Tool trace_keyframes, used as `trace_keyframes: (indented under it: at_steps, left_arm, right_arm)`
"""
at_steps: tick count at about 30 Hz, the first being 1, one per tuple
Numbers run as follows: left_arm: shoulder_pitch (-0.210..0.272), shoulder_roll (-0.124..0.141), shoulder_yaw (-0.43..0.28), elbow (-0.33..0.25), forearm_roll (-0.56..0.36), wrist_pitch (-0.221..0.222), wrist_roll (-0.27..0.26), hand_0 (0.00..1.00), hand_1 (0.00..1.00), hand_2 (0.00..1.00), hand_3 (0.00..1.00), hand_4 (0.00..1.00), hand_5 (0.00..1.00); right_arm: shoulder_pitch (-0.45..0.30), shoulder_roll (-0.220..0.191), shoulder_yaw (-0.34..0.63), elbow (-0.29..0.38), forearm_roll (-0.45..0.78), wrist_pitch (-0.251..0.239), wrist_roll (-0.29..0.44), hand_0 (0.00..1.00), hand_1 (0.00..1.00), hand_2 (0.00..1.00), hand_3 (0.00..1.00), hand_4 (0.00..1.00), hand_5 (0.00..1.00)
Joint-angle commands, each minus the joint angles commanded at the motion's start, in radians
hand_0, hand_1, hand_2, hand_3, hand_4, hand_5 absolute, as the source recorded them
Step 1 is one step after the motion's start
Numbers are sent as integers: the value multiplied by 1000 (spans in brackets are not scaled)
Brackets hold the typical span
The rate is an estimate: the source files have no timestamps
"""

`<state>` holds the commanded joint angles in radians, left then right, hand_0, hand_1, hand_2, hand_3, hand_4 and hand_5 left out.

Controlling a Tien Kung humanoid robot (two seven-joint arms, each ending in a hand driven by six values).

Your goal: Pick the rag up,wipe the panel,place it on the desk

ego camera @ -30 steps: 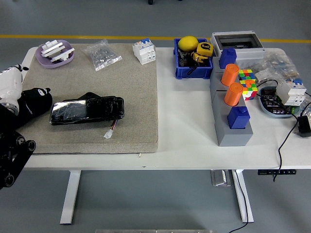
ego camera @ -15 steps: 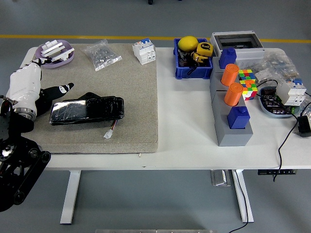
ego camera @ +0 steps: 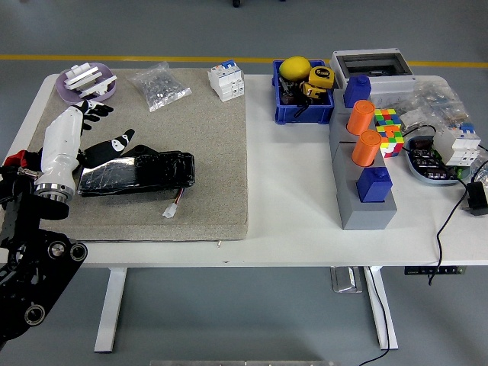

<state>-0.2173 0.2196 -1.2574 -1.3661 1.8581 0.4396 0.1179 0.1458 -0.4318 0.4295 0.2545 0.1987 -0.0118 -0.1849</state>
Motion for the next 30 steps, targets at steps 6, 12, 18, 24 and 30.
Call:
trace_keyframes:
  at_steps: [6,12,18,24,30]
  left_arm:
    - [-6,13,-35,5,-243,-64,-124,469,554,568,577,778,201]
    - [-9,22,-79,30,-503,-167,-190,483,551,565,573,765,177]
    - [-2,27,-110,53,-750,-249,-224,485,550,563,576,771,177]
    - [4,24,-122,60,-914,-289,-256,485,564,566,579,799,199]
    - [6,21,-122,60,-937,-294,-262,484,568,566,579,807,215]
  right_arm:
    - [-1,2,-1,-1,2,0,1,746,276,642,610,998,548]
    - [-1,2,1,0,1,-1,3,746,278,642,610,998,547]
    - [-2,1,-5,0,4,0,2,746,278,642,611,998,548]
    - [-4,0,-6,1,5,1,1,746,278,642,611,998,547]
    - [-2,-1,-5,1,3,-2,2,747,278,642,611,998,548]
